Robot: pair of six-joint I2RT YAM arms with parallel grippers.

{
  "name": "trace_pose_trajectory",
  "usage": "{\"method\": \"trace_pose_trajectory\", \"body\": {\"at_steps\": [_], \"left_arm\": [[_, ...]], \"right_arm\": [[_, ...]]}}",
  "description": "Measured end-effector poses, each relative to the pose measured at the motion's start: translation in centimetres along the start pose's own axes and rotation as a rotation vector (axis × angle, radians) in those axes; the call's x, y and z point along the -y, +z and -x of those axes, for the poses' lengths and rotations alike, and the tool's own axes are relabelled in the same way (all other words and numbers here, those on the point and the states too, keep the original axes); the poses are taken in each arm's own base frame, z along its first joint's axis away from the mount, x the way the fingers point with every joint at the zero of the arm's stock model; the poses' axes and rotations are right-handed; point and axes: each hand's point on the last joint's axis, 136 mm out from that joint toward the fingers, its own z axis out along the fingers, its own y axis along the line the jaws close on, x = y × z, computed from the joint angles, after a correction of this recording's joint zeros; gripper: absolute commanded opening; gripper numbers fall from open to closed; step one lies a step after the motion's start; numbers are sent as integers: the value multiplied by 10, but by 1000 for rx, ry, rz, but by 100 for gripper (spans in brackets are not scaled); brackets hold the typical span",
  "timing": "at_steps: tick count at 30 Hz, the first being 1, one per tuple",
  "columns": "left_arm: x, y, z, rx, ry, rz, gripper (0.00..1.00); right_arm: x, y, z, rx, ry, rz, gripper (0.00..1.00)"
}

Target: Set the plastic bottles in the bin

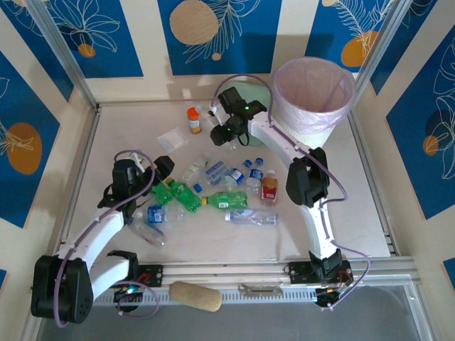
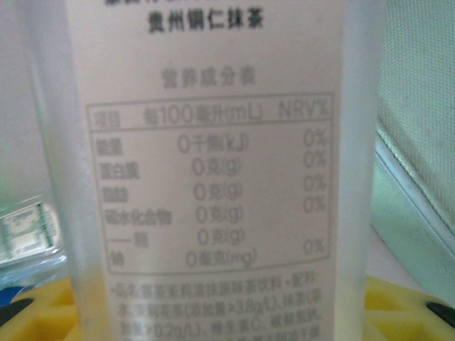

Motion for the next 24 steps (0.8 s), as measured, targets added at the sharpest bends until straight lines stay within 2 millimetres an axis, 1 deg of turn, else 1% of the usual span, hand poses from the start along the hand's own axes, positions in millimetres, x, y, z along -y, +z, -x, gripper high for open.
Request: {"method": "trace_pose_trajectory", "body": {"at_steps": [5, 9, 11, 13, 17, 19, 21, 24], "left_arm": [[19, 9, -13, -57, 48, -36, 100], [40, 17, -26, -107, 121, -72, 100], [53, 22, -32, -131, 167, -94, 100], [69, 26, -39, -160, 220, -117, 100], [90, 35, -52, -202, 307, -144, 100], [96, 38, -58, -219, 334, -152, 100], [96, 40, -64, -236, 351, -150, 100], [95, 44, -71, -261, 371, -142, 100]], "right_arm": [[-3, -24, -11, 39, 64, 33, 52], [6, -57, -15, 111, 153, 48, 52], [14, -80, -13, 168, 199, 47, 52], [23, -108, -7, 242, 242, 40, 52], [43, -164, 0, 390, 312, 13, 49], [55, -194, -1, 464, 353, -7, 48], [67, -218, -2, 526, 389, -28, 48], [92, -253, -9, 617, 451, -77, 48]]}}
